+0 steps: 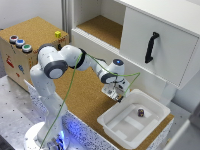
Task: Push the pink block towards the left
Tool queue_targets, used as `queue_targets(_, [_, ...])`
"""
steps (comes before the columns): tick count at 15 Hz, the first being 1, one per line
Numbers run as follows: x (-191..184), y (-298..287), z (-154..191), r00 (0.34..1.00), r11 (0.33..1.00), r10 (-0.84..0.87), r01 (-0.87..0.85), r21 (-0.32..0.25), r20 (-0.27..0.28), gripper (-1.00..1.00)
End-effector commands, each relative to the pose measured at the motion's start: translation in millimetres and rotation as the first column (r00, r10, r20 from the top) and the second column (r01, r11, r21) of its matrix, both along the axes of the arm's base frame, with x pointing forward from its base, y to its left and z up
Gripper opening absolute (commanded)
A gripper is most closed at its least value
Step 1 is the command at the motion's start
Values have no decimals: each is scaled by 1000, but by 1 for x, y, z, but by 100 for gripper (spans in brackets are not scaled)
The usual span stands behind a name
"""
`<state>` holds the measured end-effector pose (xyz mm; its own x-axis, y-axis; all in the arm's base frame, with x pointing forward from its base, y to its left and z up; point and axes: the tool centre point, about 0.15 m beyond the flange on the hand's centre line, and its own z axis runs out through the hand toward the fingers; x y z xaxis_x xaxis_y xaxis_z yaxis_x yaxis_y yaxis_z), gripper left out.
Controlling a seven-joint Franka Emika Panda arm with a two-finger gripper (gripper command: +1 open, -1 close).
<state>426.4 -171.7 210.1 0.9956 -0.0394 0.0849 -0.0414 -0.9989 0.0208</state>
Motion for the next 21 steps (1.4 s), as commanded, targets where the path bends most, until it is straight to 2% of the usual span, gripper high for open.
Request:
queue_targets(1, [3,35,-2,999,1000,-17,17,8,-31,-100])
queue_targets(5, [-1,49,2,998,1000,-25,26,12,-53,-100])
queue_targets(10, [6,81,-2,998,1000,-3,3,-9,-58,-100])
queue_targets(21, [16,148,6,995,997,-51,57,58,-90,-100])
